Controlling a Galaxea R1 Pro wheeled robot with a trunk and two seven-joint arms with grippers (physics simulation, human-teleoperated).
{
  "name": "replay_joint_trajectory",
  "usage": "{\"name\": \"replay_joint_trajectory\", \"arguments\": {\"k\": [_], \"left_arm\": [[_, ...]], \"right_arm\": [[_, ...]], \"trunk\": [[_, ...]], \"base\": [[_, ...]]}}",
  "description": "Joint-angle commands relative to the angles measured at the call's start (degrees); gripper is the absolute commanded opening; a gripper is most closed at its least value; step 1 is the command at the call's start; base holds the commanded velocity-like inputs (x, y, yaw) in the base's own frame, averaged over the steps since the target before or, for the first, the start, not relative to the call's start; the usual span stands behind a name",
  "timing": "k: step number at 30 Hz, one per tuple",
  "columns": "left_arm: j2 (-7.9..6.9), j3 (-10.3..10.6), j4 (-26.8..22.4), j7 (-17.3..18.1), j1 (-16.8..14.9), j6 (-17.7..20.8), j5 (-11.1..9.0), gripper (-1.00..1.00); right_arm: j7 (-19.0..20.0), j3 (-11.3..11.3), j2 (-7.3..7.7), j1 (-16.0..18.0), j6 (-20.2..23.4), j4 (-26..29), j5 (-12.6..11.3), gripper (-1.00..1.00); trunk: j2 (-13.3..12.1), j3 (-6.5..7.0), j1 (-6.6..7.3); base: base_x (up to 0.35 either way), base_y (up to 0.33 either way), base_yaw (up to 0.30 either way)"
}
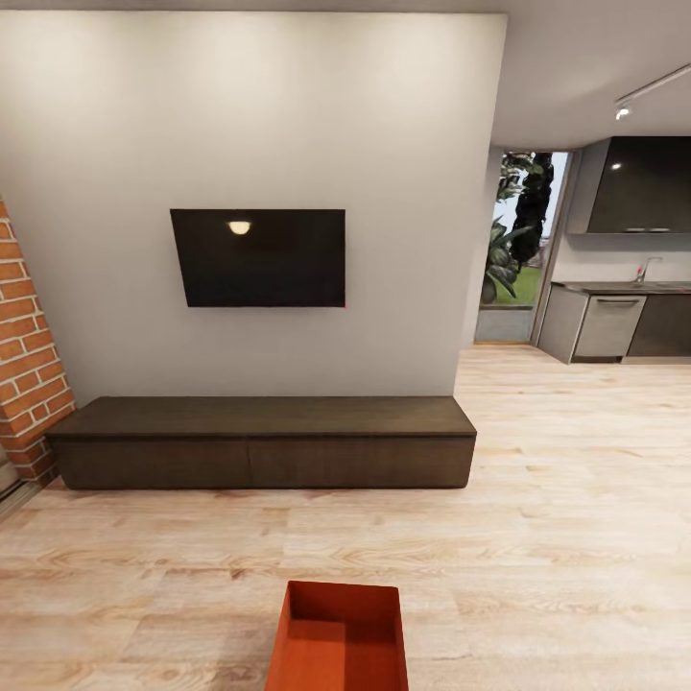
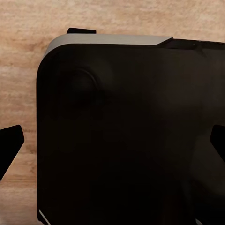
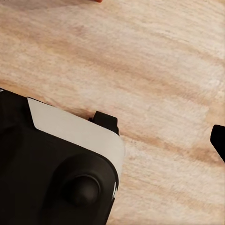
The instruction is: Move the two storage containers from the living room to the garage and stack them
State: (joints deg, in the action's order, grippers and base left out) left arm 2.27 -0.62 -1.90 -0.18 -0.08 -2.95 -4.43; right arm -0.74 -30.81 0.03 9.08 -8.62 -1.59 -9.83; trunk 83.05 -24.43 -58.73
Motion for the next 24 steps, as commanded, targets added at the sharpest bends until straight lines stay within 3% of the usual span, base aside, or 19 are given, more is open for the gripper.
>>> {"name": "replay_joint_trajectory", "arguments": {"k": [1, 14, 19, 24], "left_arm": [[0.01, 0.01, -0.02, -0.01, -0.01, -0.13, -0.44, 1.0], [-0.05, 0.15, -0.6, -0.1, -0.01, -0.01, -0.36, 1.0], [-0.28, 0.18, -6.69, 0.18, -0.01, 0.97, -0.32, 1.0], [-0.97, 0.25, -16.08, 0.04, -0.01, 6.66, -0.23, 1.0]], "right_arm": [[-0.04, -0.52, -0.03, 0.06, -0.34, -0.17, -0.54, 1.0], [0.16, -0.55, -0.08, 0.06, -0.34, -0.17, 0.12, 1.0], [0.44, -0.47, 0.2, 0.06, -0.34, -0.13, -0.3, 1.0], [0.41, -0.55, 0.61, 0.06, -0.3, 2.53, -0.33, 1.0]], "trunk": [[0.03, -0.05, 0.0], [0.03, -0.05, 0.0], [0.03, -0.05, 0.0], [0.03, -0.05, 0.0]], "base": [[0.0, 0.0, 0.0], [0.0, 0.0, 0.0], [0.0, 0.0, 0.0], [0.0, 0.0, 0.0]]}}
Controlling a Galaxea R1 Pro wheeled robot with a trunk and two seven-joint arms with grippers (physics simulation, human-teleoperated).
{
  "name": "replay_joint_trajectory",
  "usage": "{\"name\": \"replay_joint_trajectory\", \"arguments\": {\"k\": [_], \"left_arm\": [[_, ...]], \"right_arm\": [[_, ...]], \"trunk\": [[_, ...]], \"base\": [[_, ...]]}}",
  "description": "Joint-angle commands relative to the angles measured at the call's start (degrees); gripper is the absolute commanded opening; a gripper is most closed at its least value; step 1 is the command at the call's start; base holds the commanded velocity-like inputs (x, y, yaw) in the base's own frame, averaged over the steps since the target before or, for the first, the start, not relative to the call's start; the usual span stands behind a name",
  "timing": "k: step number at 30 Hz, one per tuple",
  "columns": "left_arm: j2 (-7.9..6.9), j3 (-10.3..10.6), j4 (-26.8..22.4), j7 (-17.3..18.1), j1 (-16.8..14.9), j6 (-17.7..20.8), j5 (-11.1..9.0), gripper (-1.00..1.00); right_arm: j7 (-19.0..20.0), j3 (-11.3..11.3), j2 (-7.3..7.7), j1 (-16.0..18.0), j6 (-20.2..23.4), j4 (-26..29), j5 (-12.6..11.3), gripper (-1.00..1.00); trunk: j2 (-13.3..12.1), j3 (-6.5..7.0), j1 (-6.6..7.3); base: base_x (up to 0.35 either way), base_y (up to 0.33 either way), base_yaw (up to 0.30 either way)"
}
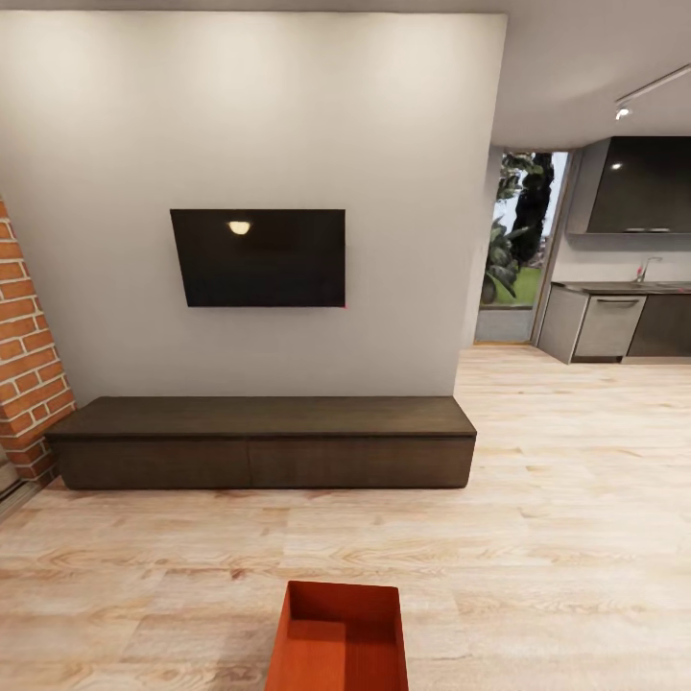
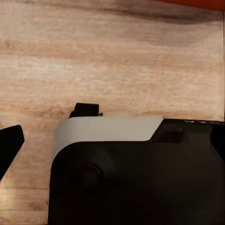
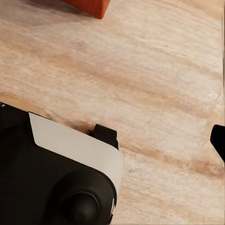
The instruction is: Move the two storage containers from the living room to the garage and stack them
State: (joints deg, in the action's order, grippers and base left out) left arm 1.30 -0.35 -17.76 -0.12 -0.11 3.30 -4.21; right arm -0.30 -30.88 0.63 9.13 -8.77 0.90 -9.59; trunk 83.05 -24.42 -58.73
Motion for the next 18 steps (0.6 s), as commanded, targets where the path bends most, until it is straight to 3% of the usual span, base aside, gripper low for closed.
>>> {"name": "replay_joint_trajectory", "arguments": {"k": [1, 6, 18], "left_arm": [[-0.23, -0.02, -2.53, -0.08, 0.0, 1.76, -0.45, 1.0], [-0.73, -0.09, -12.1, -0.6, -0.03, 5.95, -0.31, 1.0], [-0.94, 0.0, -9.63, -0.43, -0.04, 7.05, -0.38, 1.0]], "right_arm": [[-0.17, -0.46, 0.1, 0.05, -0.1, 1.78, -0.61, 1.0], [-2.02, -0.03, 0.22, -0.03, 2.83, 11.68, -0.76, 1.0], [-2.54, 0.42, 0.04, -0.07, 5.19, 12.17, -1.0, 1.0]], "trunk": [[0.03, -0.07, 0.0], [0.03, -0.07, 0.0], [0.03, -0.07, 0.0]], "base": [[0.0, 0.0, 0.0], [0.0, 0.0, 0.0], [0.0, 0.0, 0.0]]}}
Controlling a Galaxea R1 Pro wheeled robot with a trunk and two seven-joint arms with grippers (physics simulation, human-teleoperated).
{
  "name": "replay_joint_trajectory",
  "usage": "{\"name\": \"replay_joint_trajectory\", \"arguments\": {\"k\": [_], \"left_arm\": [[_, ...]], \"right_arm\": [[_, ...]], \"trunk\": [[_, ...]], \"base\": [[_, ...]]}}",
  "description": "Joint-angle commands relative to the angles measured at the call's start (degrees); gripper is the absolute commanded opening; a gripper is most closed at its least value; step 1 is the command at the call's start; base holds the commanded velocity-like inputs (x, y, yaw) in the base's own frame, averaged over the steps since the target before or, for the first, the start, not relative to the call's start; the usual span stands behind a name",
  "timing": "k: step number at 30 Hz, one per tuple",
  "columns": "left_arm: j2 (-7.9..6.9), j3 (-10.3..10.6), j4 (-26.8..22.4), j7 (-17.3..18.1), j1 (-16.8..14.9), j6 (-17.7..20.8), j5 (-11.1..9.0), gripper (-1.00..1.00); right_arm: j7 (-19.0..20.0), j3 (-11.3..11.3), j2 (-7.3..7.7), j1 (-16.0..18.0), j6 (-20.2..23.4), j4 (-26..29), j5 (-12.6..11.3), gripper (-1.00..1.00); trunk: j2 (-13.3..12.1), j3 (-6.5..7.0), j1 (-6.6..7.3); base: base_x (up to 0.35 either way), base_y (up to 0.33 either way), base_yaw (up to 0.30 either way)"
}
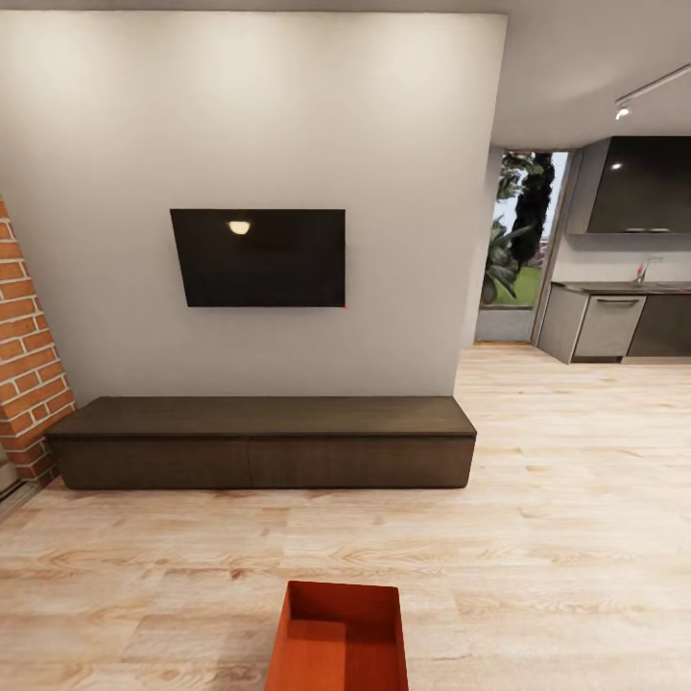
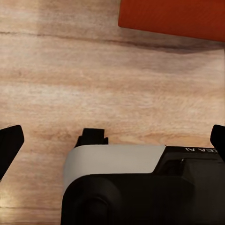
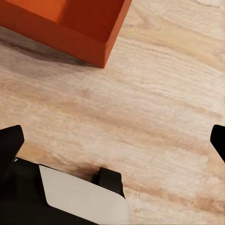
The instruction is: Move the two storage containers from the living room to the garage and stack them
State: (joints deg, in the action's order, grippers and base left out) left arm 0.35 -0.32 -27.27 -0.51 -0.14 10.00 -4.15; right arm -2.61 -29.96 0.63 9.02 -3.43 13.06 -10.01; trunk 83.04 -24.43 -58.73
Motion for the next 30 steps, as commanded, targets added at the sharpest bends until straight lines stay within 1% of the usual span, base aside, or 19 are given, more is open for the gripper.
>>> {"name": "replay_joint_trajectory", "arguments": {"k": [1, 7, 10, 15, 20, 25, 29, 30], "left_arm": [[0.01, -0.03, 0.33, -0.04, -0.01, 0.3, -0.43, 1.0], [-0.08, -0.03, 1.69, 0.05, 0.02, 0.18, -0.57, 1.0], [-0.35, -0.08, 3.9, 0.05, -0.01, -0.47, -0.61, 1.0], [-0.51, -0.11, 5.02, -0.02, 0.04, -1.08, -0.74, 1.0], [-0.52, -0.18, 7.38, -0.26, 0.05, -3.83, -0.77, 1.0], [-0.41, -0.21, 11.33, -0.36, 0.04, -6.95, -0.77, 1.0], [-0.22, -0.21, 12.46, -0.35, 0.04, -7.89, -0.8, 1.0], [-0.19, -0.12, 12.7, -0.31, 0.02, -8.04, -0.83, 1.0]], "right_arm": [[-0.22, -0.48, 0.05, 0.03, -0.04, -0.04, -0.6, 1.0], [-0.28, -0.38, 0.02, 0.03, 0.15, -0.43, -0.65, 1.0], [-0.23, -0.36, -0.14, 0.03, 0.12, -2.04, -0.71, 1.0], [-0.07, -0.36, -0.09, 0.03, 0.08, -2.46, -0.71, 1.0], [0.04, -0.42, -0.18, 0.03, -0.41, -4.48, -0.72, 1.0], [0.13, -0.45, -0.33, 0.03, -0.8, -6.85, -0.7, 1.0], [0.22, -0.45, -0.36, 0.03, -0.86, -8.41, -0.71, 1.0], [0.31, -0.43, -0.44, 0.03, -0.9, -9.76, -0.68, 1.0]], "trunk": [[0.04, -0.06, 0.0], [0.04, -0.19, 0.0], [0.04, -0.43, 0.0], [0.04, -0.9, 0.0], [0.04, -1.37, 0.0], [0.04, -1.78, 0.0], [0.04, -1.91, 0.0], [0.04, -1.92, 0.0]], "base": [[0.0, 0.0, 0.0], [0.0, 0.0, 0.0], [0.0, 0.0, 0.0], [0.0, 0.0, 0.0], [0.0, 0.0, 0.0], [0.0, 0.0, 0.0], [0.0, 0.0, 0.0], [0.0, 0.0, 0.0]]}}
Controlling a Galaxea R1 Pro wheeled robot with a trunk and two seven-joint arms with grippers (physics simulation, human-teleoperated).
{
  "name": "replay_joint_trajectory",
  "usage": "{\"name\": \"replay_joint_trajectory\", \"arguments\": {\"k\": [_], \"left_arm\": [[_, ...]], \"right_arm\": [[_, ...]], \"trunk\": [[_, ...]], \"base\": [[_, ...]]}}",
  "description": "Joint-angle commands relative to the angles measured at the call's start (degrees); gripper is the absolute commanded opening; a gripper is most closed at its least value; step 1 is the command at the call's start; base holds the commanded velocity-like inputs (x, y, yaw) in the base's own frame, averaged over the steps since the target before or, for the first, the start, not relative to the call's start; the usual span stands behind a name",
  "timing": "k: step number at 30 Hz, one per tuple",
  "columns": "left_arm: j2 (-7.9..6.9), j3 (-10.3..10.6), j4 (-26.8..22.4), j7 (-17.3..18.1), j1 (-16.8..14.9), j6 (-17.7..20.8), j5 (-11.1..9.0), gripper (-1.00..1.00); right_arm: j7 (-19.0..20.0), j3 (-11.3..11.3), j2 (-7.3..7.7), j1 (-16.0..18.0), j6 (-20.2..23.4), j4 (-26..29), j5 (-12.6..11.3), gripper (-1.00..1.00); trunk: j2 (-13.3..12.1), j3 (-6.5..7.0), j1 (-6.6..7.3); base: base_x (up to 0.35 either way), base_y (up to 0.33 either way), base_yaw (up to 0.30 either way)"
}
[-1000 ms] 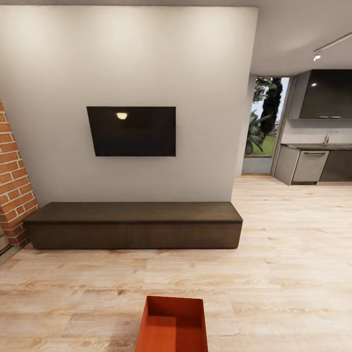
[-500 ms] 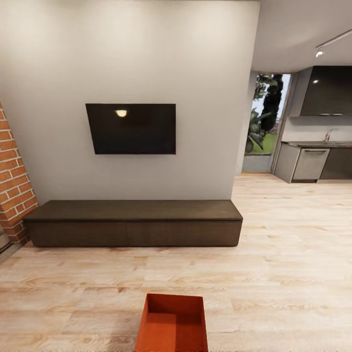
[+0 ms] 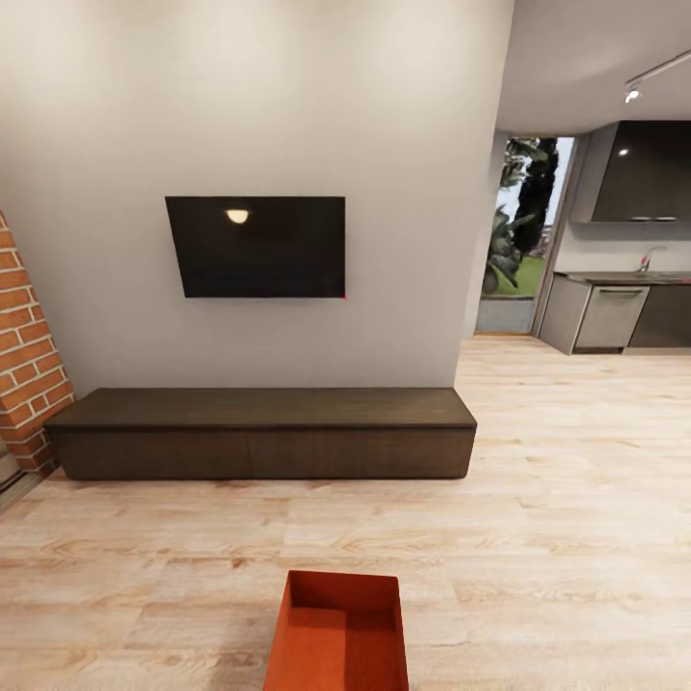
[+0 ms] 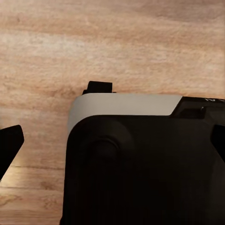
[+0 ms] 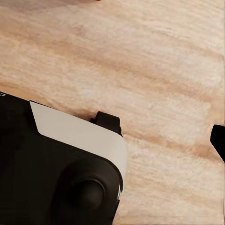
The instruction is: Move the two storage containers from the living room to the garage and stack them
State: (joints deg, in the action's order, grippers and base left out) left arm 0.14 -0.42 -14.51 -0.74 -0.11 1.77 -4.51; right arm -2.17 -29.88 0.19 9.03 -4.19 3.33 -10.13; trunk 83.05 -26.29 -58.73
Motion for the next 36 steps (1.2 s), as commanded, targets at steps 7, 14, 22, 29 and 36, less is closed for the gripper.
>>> {"name": "replay_joint_trajectory", "arguments": {"k": [7, 14, 22, 29, 36], "left_arm": [[0.1, 0.35, 2.29, 0.02, -0.02, 0.08, -0.08, 1.0], [-0.18, 0.49, 2.76, 0.04, 0.0, 0.03, 0.17, 1.0], [-0.02, 0.45, 2.81, 0.06, 0.0, 0.03, 0.16, 1.0], [0.15, 0.19, 2.74, 0.12, -0.02, -0.01, -0.02, 1.0], [0.38, 0.07, 2.85, 0.12, -0.02, -0.02, -0.15, 1.0]], "right_arm": [[-0.07, -0.44, -0.12, 0.03, -0.03, -2.72, -2.8, 1.0], [-0.07, -0.51, 0.17, 0.03, -0.03, -2.95, -5.04, 1.0], [-0.03, -0.61, 0.15, 0.03, -0.09, -3.06, -5.28, 1.0], [-0.03, -0.61, 0.07, 0.03, -0.12, -3.06, -5.25, 1.0], [-0.03, -0.61, 0.07, 0.03, -0.12, -3.06, -5.25, 1.0]], "trunk": [[0.03, -0.11, 0.0], [0.03, -0.6, 0.0], [0.03, -1.34, 0.0], [0.03, -2.0, 0.0], [0.03, -2.66, 0.0]], "base": [[0.0, 0.0, 0.0], [0.0, 0.0, 0.0], [0.0, 0.0, 0.0], [0.0, 0.0, 0.0], [0.0, 0.0, 0.0]]}}
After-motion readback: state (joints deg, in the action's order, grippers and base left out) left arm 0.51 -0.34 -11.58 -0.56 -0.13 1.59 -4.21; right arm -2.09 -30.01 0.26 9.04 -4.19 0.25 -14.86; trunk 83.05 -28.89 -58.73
